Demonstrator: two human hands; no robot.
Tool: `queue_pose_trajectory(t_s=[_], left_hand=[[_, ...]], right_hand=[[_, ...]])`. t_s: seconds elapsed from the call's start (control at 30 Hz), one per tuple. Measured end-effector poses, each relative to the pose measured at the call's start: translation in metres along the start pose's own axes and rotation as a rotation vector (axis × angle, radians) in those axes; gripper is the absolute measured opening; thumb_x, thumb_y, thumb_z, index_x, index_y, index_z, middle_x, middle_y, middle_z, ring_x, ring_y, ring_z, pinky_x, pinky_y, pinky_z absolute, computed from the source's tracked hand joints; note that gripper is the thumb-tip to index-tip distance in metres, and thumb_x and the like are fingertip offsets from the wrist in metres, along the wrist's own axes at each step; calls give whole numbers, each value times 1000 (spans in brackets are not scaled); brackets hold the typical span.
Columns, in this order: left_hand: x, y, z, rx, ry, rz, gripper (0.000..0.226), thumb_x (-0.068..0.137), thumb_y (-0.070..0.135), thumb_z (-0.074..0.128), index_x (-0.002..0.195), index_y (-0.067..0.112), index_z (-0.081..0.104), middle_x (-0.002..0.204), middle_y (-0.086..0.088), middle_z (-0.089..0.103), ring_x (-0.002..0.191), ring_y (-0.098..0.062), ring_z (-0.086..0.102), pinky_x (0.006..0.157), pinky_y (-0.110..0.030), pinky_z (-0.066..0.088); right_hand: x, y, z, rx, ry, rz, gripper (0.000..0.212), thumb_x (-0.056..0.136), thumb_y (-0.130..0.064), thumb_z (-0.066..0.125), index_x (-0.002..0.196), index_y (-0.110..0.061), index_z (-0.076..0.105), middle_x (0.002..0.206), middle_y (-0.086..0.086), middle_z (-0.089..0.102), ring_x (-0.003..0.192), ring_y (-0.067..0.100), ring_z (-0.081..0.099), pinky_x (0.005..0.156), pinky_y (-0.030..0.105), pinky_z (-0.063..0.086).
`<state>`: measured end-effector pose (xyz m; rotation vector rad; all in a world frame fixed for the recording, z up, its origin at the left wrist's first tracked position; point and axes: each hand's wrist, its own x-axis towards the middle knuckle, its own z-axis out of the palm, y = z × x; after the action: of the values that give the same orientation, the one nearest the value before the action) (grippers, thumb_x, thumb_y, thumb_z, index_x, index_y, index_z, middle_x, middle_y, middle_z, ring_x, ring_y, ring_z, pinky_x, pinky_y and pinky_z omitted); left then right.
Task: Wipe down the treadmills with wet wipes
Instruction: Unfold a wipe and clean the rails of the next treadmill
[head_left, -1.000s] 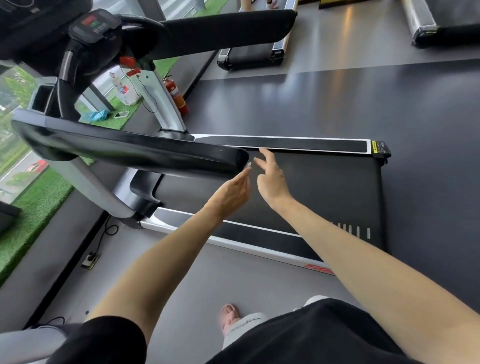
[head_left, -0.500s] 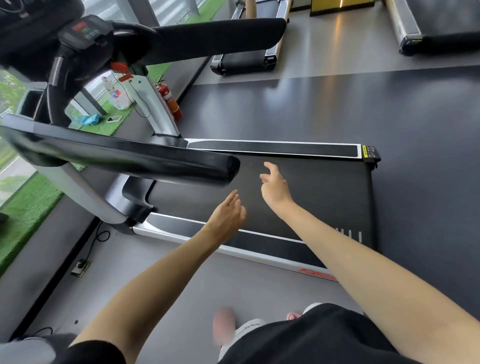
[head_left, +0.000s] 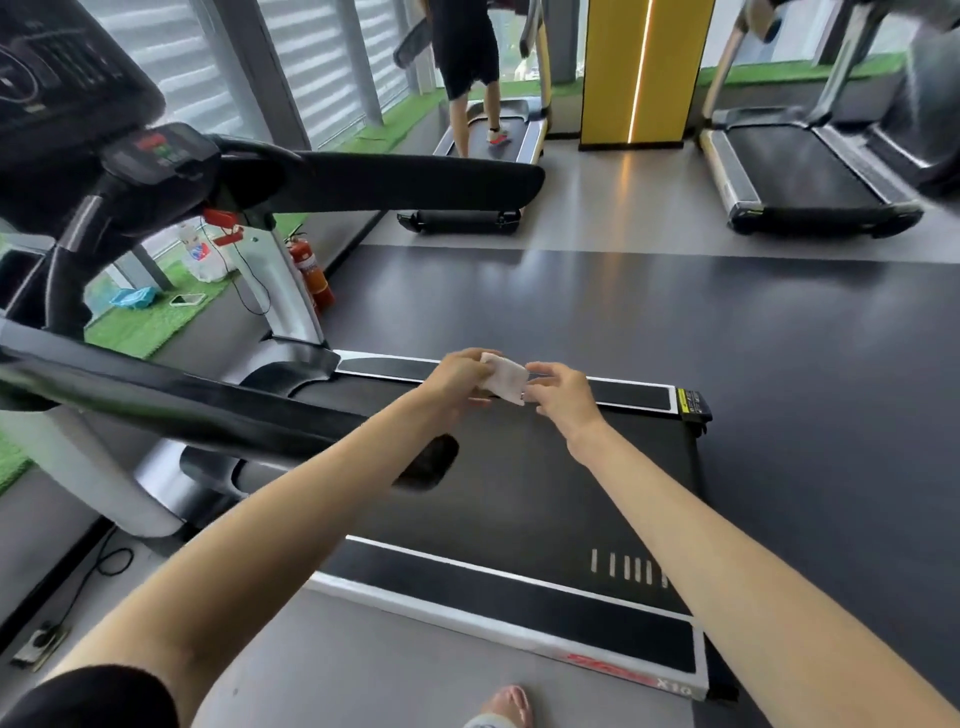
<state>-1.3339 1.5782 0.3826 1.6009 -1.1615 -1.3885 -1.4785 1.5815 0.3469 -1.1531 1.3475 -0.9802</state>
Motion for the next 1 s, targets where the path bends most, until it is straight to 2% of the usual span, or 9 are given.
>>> queue_pose_trajectory(t_s=[0.13,0.23,0.37,0.5,0.6,0.73,0.8,0.9,1.0], left_hand=[[36,10,-22,-151,-166,-117,27,101,9,38,118,11,58,106,-6,66,85,-17,64,70,-30,48],[62,19,-32,-166,-271,-146,25,101,11,37,117,14,57,102,-3,67,91,-18,65,73,-32,50],[90,28,-32,-203,-240,-160,22,100,13,41,117,17,53,101,-3,67,85,-20,66,77,-34,50],[122,32,-34,-216,-238,-195,20,98,18,46,115,17,57,107,-6,65,94,-23,64,82,-36,52],[151,32,-33,-256,-134,-215,25,95,12,50,118,10,60,100,-7,65,86,-20,64,74,-33,54],[194,33,-22,-276,-40,-265,26,91,-1,47,103,12,66,90,-6,65,79,-19,62,68,-28,50],[222,37,-13,-291,-3,-289,27,90,-5,47,101,11,65,84,-7,63,73,-18,60,60,-26,48],[272,47,4,-328,109,-323,30,89,-8,45,101,11,64,77,-6,61,63,-16,55,56,-26,45],[311,77,16,-374,183,-389,34,87,-9,43,105,11,64,77,-6,61,60,-16,54,55,-25,43]], right_hand=[[33,-10,10,-14,52,-23,22,86,-4,62,106,-11,62,93,5,63,84,18,59,68,20,46],[60,-18,14,-72,66,-26,21,84,-5,64,103,-13,63,90,6,61,80,18,57,71,23,47],[90,-28,13,-101,78,-7,12,84,-6,65,93,-13,63,86,6,63,73,17,58,69,26,48],[123,-30,12,-87,90,48,8,85,-8,66,85,-16,62,89,10,65,75,19,60,69,28,51],[149,-30,7,-66,107,83,8,86,-6,63,85,-14,62,86,7,62,71,15,57,63,22,48],[192,-22,-2,-66,93,133,8,86,-5,63,92,-10,63,87,8,63,69,15,56,61,22,48],[220,-17,-7,-80,89,134,12,86,-7,63,96,-13,61,92,8,62,74,17,56,64,22,47],[271,-16,-22,-264,123,-41,34,84,-15,68,114,-20,53,103,0,48,91,15,51,74,20,41],[315,-38,-39,-325,10,-137,34,82,-15,72,111,-18,55,110,-2,46,100,13,50,77,17,36]])
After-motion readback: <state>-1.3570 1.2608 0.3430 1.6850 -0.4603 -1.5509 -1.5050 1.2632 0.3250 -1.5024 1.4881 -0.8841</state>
